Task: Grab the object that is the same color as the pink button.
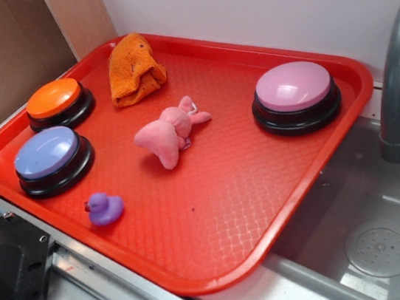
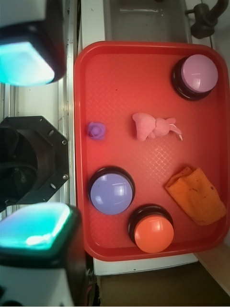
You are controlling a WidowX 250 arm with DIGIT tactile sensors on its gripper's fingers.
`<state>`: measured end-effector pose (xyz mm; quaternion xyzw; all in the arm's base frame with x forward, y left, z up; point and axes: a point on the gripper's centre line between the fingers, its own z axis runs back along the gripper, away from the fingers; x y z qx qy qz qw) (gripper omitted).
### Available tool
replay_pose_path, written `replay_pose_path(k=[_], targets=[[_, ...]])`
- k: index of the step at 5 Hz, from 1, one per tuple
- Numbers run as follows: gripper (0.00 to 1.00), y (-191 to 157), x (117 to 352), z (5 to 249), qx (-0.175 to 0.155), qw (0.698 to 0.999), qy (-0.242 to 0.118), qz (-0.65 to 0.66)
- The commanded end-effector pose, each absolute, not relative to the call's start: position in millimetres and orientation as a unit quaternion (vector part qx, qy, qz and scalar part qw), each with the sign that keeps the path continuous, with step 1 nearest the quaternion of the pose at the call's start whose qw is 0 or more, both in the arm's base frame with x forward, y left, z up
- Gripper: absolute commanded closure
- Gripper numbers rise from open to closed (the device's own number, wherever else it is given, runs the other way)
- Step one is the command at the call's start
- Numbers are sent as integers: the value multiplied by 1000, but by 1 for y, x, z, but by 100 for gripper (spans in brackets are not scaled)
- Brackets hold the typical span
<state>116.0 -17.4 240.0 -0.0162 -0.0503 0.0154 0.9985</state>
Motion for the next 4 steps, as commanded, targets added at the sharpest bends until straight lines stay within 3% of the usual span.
replay_pose_path(k=[1,2,3,4], targets=[[0,-18,118,243,-17,998,-56,15],[0,-21,150,272,-22,996,-75,39],[0,-24,198,291,-41,995,-53,77],[0,-23,248,272,-70,975,33,208]])
